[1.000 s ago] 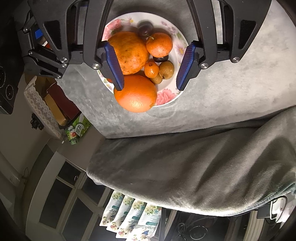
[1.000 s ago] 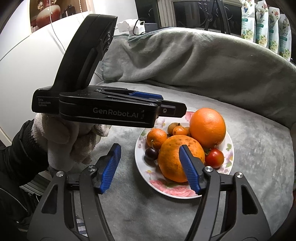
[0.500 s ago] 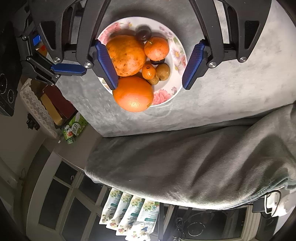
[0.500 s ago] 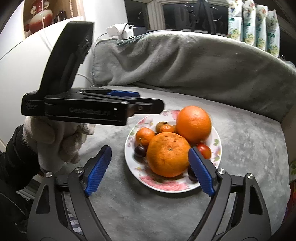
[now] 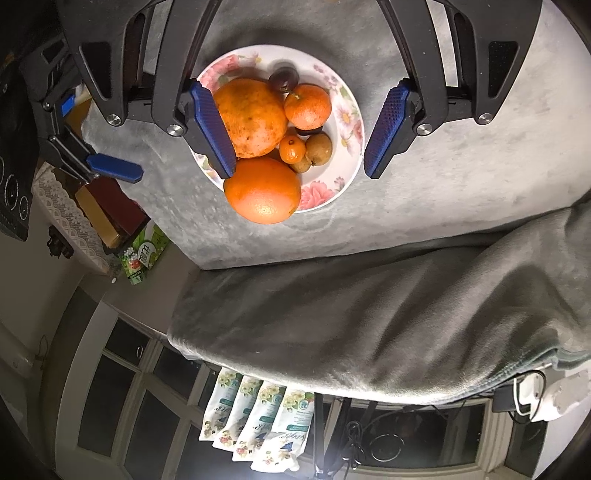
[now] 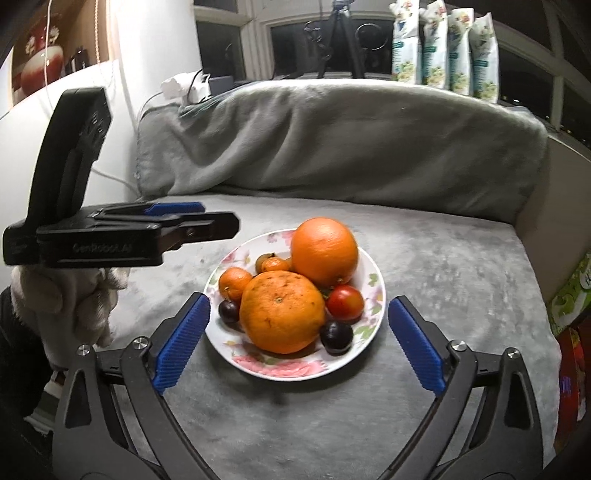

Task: Organize fruits

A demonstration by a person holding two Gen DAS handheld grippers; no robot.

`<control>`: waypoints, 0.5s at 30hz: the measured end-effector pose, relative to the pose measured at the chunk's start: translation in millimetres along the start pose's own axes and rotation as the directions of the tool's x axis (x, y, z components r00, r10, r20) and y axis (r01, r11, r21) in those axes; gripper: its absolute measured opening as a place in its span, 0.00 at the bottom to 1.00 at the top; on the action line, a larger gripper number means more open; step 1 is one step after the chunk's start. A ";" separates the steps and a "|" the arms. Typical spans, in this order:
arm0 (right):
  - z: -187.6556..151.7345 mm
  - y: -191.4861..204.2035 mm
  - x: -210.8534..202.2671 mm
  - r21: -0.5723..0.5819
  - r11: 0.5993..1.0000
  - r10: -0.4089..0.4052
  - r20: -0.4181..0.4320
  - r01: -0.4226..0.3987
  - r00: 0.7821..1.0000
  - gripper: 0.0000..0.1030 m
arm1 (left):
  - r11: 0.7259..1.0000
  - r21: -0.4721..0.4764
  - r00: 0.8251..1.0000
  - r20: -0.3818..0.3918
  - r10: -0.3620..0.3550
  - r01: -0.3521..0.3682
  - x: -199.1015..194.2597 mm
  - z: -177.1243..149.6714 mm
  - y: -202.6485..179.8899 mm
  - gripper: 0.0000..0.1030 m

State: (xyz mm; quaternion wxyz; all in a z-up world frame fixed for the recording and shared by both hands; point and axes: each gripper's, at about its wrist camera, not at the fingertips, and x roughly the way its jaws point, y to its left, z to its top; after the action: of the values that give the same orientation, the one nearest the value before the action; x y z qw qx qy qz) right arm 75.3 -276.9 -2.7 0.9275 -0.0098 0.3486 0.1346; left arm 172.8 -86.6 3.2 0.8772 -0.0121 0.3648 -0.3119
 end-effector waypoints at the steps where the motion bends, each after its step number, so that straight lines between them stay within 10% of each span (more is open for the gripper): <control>1: 0.5 -0.2 -0.4 0.002 1.000 -0.006 0.004 0.006 1.000 0.97 | 1.000 0.001 1.000 0.004 0.003 -0.003 -1.6 -0.6 -0.1 0.70; 15: 5.3 -0.4 -8.4 0.050 0.986 -0.162 0.049 0.160 0.986 0.98 | 0.999 -0.011 0.997 0.049 0.051 -0.051 -25.1 -16.8 4.8 0.70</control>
State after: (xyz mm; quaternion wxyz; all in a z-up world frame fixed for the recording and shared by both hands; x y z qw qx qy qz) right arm 72.7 -278.8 6.7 0.9442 -0.0129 0.3251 0.0513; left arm 150.9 -65.3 5.6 0.8936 -0.0147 0.3446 -0.2871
